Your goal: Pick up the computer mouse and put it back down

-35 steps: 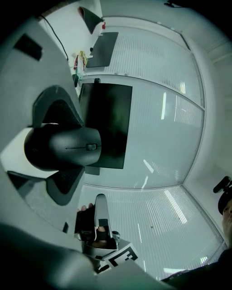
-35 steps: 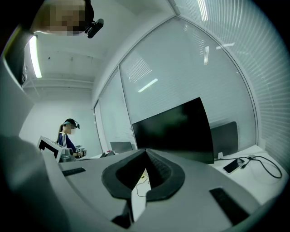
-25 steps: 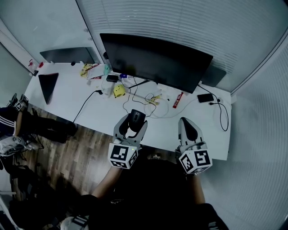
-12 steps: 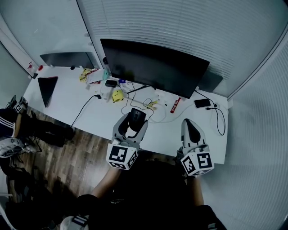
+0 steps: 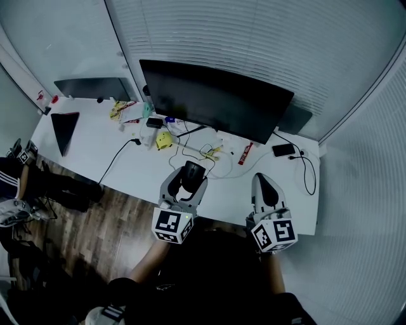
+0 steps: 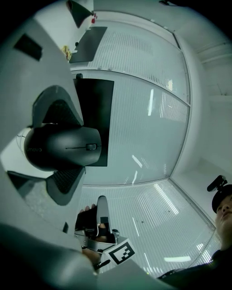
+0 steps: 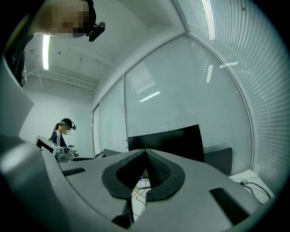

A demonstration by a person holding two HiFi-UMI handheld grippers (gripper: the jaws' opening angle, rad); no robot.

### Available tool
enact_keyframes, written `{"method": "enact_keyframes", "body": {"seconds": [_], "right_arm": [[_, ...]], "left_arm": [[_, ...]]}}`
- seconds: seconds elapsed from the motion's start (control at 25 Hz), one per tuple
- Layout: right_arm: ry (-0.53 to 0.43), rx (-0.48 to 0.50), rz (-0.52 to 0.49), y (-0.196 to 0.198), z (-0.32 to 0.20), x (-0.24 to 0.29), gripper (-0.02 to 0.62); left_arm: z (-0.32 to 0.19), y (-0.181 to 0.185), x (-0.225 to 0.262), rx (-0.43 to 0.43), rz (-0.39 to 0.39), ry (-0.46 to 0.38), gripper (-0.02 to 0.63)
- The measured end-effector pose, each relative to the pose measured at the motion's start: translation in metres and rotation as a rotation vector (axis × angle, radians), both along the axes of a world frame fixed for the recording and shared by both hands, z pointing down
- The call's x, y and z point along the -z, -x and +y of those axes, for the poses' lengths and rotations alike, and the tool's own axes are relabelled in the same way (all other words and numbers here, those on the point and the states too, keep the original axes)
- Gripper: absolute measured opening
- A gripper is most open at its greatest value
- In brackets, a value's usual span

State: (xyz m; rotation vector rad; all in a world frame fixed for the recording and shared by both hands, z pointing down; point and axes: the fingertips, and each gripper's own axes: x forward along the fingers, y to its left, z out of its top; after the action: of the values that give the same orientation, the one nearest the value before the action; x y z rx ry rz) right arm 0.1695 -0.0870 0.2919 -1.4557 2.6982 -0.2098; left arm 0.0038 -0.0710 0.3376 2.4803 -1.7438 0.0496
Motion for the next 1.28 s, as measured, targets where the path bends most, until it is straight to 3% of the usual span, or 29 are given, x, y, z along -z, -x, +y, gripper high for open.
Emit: {"method": "enact_keyframes", "body": {"seconds": [0.6, 1.28], "right_arm": [[0.090, -0.063, 0.039, 0.031, -0.019, -0.023, -0.002], [0.201, -0.144, 0.099, 0.063, -0.041, -0.051, 0.000]], "left_arm": [[-0.027, 0.020, -0.076, -0.109, -0.082, 0.153, 0.283], [-0.052, 0.041, -0.179, -0.236, -0.116, 0.374, 0.284]]}}
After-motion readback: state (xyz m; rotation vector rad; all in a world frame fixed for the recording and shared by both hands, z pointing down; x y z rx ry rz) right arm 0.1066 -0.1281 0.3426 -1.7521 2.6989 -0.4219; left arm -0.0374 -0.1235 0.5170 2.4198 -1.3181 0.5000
